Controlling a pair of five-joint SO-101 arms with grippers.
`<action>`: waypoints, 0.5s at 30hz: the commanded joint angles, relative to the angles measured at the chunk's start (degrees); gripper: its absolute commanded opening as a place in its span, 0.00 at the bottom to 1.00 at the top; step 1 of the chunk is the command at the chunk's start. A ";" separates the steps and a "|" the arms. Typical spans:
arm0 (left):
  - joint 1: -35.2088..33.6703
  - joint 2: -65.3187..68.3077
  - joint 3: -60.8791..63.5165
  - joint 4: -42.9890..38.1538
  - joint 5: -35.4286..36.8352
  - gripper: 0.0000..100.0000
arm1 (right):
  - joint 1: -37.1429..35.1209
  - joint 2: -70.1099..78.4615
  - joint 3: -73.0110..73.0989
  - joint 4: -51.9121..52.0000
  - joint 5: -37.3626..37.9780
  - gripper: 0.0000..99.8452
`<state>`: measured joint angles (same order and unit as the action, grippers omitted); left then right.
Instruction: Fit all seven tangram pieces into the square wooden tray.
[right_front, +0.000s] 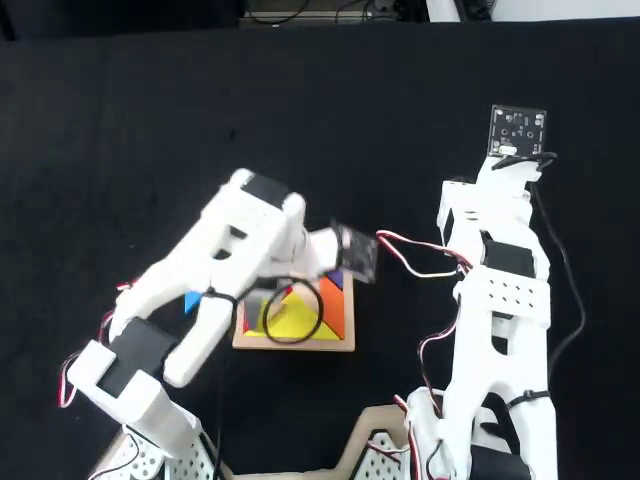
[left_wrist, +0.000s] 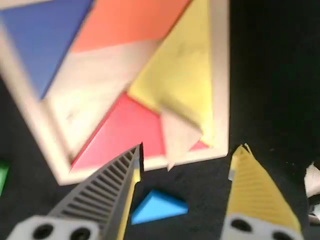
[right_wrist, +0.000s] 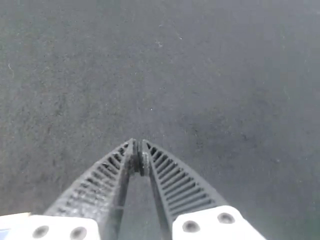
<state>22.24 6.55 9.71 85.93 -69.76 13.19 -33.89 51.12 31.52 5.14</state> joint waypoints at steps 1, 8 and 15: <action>-6.11 -7.38 -14.11 9.14 6.07 0.28 | 0.35 -1.80 -0.57 -0.97 0.79 0.01; -19.12 -24.79 -14.46 11.78 24.79 0.28 | -0.18 -1.98 -1.45 1.32 1.85 0.01; -28.88 -40.26 10.33 0.18 41.23 0.28 | -12.92 -1.89 -11.30 18.73 13.01 0.01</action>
<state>-2.64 -27.47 10.42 91.03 -34.95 6.24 -33.89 46.37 42.86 13.93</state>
